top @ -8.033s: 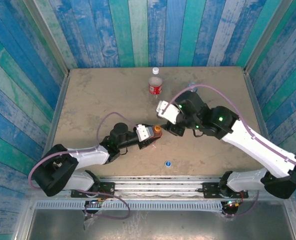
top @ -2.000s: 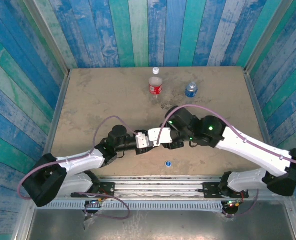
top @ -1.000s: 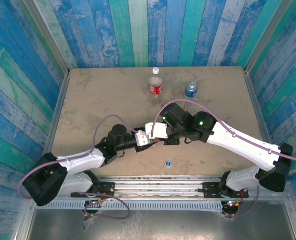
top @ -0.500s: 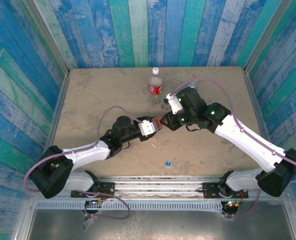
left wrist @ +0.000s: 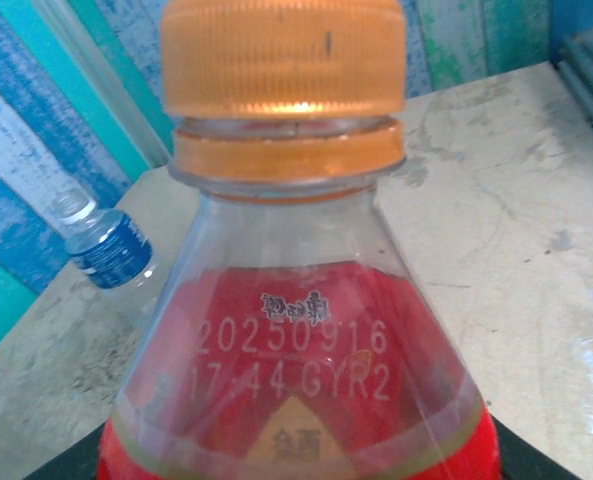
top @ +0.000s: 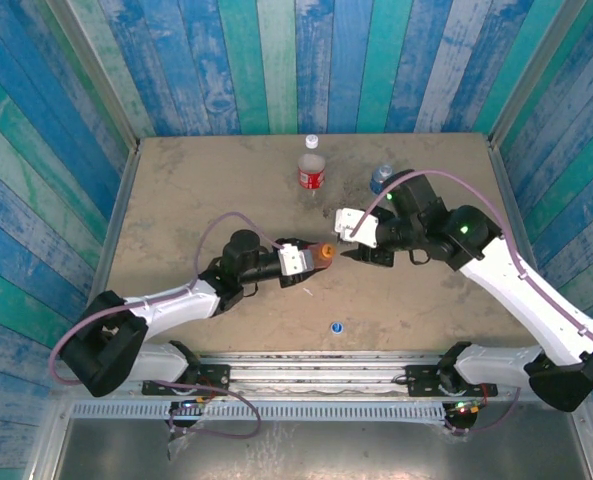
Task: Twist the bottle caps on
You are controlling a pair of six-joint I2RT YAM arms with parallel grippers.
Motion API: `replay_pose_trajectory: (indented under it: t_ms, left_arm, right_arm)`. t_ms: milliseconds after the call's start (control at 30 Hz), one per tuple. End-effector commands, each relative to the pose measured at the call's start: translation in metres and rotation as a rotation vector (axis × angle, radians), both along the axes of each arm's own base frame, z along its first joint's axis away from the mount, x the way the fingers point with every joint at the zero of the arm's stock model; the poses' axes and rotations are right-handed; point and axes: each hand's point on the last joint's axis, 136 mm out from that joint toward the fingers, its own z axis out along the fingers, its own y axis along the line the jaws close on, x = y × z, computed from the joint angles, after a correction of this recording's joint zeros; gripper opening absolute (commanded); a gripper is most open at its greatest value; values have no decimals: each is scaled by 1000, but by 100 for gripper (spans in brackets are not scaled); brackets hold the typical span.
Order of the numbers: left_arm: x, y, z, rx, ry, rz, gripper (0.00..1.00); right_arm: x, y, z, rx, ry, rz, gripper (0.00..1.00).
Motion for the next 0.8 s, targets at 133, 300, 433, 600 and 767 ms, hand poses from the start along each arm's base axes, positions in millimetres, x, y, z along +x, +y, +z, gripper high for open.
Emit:
replay_pose_trajectory:
  t_ms: [133,300,433,600,767]
  left_arm:
    - [-11,-9,10,-41,14,-99,52]
    - [-10,-8,12,-43,7,-88,53]
    - [-12,-9,14,-46,7,-99,53]
    - [-12,-9,13,-45,9,-101,53]
    - [-12,-9,14,-41,12,-105,53]
  right_arm:
    - [-26,16,-3,-135,-80,297,54]
    - [-29,20,-12,-173,-65,326,53]
    - [-31,24,-24,-205,-40,346,52]
    - [-29,31,-34,-222,-14,352,45]
    - [-27,33,-37,-224,8,324,29]
